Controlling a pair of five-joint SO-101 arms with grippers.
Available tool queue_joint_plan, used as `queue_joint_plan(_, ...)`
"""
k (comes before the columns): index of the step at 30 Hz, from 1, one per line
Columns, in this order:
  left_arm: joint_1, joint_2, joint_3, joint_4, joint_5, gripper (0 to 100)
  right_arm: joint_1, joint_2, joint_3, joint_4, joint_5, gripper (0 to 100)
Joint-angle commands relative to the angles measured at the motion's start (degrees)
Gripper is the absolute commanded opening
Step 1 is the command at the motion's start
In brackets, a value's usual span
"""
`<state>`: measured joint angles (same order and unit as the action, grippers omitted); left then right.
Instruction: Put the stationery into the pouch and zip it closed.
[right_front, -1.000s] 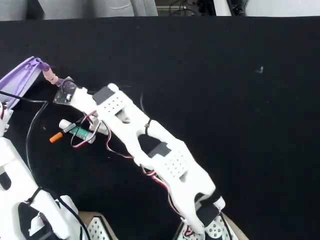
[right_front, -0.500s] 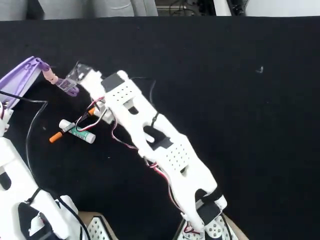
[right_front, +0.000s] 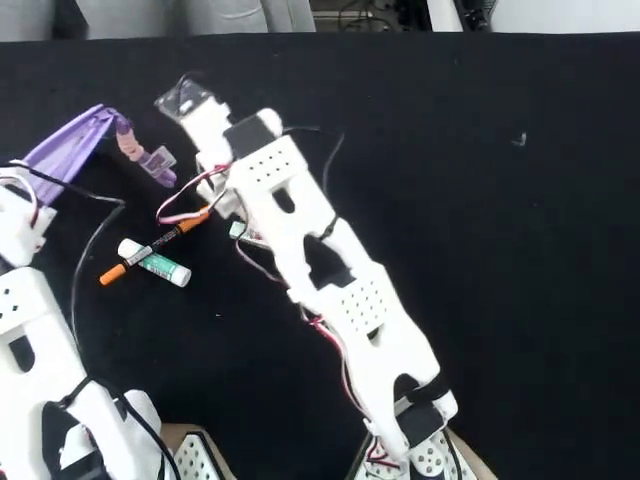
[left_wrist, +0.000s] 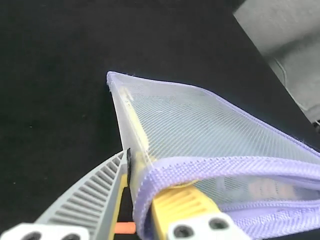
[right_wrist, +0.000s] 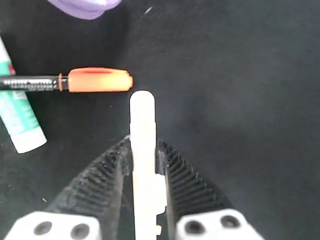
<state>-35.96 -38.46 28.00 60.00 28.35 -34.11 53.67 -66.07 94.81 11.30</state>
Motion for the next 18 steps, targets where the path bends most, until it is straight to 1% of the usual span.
queue_joint_plan(1, 4.18, -0.79, -1.89, -0.26, 0.26, 3, 3.34, -0.92, -7.78, 3.43, -2.55, 1.1)
queue_joint_plan(5, 7.87, -0.79, -4.0, 2.55, 0.18, 3, 3.87, -1.01, -11.74, 6.24, -2.29, 1.1)
queue_joint_plan(13, 14.64, -0.79, -8.66, 8.35, 0.18, 3, 4.04, -1.27, -12.88, 6.42, -2.55, 1.1)
queue_joint_plan(18, 15.52, -2.64, -10.24, 10.29, 0.18, 3, 5.19, -4.53, -12.44, 6.51, -2.99, 1.1)
